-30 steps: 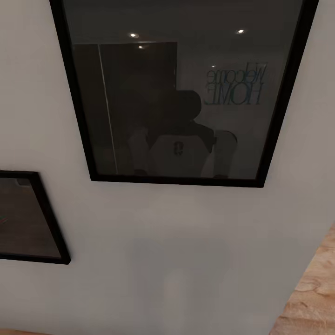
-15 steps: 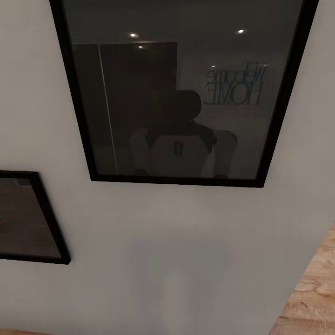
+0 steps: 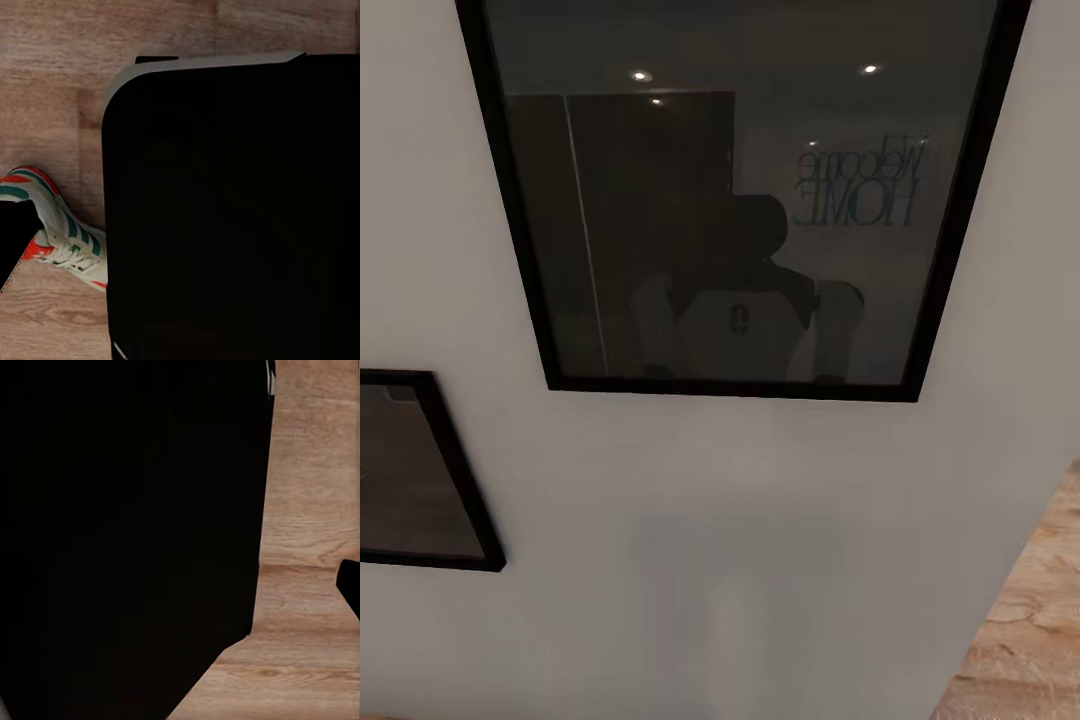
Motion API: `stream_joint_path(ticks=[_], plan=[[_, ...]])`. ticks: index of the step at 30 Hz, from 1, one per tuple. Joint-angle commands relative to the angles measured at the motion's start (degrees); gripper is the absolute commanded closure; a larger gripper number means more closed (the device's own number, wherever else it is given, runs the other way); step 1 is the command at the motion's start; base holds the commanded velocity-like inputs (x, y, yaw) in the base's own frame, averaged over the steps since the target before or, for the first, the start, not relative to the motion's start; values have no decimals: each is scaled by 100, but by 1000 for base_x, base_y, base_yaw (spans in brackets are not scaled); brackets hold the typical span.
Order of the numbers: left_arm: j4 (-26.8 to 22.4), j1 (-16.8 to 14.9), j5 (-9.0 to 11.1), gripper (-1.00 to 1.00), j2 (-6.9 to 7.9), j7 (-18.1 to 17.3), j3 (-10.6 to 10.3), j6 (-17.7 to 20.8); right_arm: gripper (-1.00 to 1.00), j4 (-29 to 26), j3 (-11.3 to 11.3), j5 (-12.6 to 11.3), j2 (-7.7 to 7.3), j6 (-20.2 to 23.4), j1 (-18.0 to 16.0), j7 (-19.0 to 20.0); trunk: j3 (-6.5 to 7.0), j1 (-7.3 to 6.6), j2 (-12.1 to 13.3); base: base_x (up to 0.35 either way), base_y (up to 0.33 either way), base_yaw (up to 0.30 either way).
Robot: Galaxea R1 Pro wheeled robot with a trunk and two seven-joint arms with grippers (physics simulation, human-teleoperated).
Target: Pick up the two gym shoes and the two sandals from the corridor floor and place them onto the hallstand (shoe rack) in the corridor, making sure they are on the rack and not on the floor. Arrange them so the two gym shoes are next to each other and the two sandals are next to each other.
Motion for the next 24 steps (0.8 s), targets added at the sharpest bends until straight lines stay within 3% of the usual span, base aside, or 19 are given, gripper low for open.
stream_joint_path(ticks=[1,10,14,20,24], plan=[[-10,4,0,-100,0,2,0,-70,-100,0,-7,-1,-2,-2,-2,3,0,0,-2,0,0,-208],[-62,4,-7,-100,0,2,-8,-141,-100,-9,-56,-4,-4,-6,-2,34,32,0,-2,0,0,-249],[-365,4,-6,-100,1,-6,-8,-239,-100,-78,-60,-4,-7,-7,-2,50,43,0,-2,0,0,-278],[-1243,4,-14,-100,0,-19,-14,-289,-100,-364,-62,1,-2,-10,-2,52,60,0,-2,0,0,-283],[-2119,0,-23,-100,-4,-102,-79,-298,-100,-759,-56,4,2,-10,-2,51,71,0,-2,0,0,-285]])
